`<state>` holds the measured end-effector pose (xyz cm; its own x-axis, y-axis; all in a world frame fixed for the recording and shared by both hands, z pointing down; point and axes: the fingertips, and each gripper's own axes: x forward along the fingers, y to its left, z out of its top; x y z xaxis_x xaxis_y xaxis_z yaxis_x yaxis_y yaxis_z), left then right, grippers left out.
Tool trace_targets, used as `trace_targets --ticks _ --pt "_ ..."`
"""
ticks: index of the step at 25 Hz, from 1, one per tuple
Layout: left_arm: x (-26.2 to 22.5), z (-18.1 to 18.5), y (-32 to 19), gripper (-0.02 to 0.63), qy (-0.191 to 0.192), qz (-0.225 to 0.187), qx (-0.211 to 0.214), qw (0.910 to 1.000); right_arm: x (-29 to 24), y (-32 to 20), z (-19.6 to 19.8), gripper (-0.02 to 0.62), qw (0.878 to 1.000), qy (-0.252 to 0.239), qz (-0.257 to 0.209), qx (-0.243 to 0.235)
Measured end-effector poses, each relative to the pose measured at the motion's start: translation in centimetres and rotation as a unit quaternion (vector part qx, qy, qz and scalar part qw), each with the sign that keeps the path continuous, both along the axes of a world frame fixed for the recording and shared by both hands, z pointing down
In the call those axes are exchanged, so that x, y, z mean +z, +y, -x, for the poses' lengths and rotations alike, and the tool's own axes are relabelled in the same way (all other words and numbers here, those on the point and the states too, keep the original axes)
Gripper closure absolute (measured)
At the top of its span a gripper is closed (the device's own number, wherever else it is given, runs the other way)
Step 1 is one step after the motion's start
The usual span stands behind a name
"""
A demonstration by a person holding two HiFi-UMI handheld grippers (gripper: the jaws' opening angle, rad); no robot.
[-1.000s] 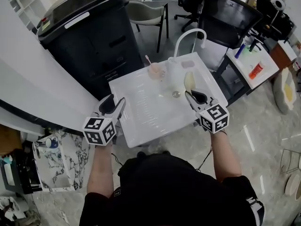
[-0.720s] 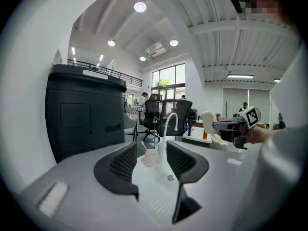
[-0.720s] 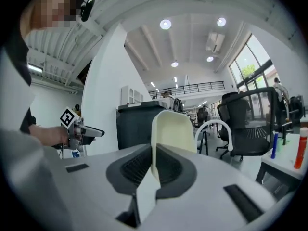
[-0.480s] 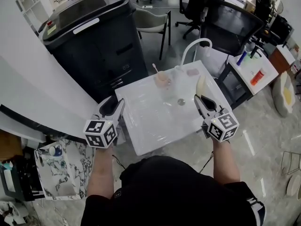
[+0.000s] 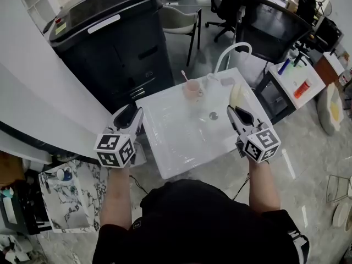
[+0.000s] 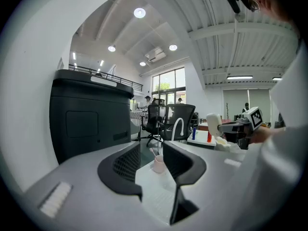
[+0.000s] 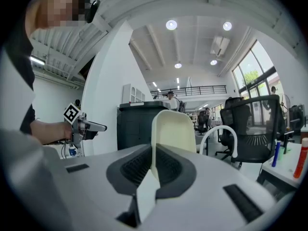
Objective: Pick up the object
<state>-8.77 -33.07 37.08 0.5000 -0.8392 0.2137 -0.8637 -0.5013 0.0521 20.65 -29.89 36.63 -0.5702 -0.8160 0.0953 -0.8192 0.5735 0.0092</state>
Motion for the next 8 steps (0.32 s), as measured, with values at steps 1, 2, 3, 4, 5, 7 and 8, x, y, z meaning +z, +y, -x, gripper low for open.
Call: trace_targets --ticks 1,2,3,4,5,7,8 --pt "0.07 0.11 -0.01 0.452 0.002 0.001 -0.001 1.0000 0.05 0.05 0.16 0.565 1.000 0.001 0.000 -0.002" --pt "0.14 0.20 -0.01 0.453 0.003 0.002 -0.002 1.0000 0.10 0.09 0.28 0.565 1.000 0.002 0.001 -0.003" --pt "0.22 0.25 -0.01 0.454 0.005 0.003 -0.002 1.0000 0.15 0.12 0.34 0.565 1.000 0.002 0.002 -0.003" --pt "0.30 0.27 -0.01 0.456 0.005 0.004 -0.002 1.0000 0.20 0.15 0.35 0.565 1.000 0.001 0.002 -0.003" --pt "0.37 0.26 -0.01 0.456 0.006 0.005 -0.001 1.0000 0.24 0.15 0.32 0.565 1.000 0.000 0.003 -0.002" --pt "0.48 0.22 -0.05 0.457 0.006 0.006 -0.001 1.0000 0.28 0.12 0.25 0.565 1.000 -0.001 0.003 -0.002" --pt "0.54 0.20 -0.07 0.457 0.006 0.006 -0.001 1.0000 0.30 0.09 0.21 0.565 1.000 -0.002 0.003 -0.001"
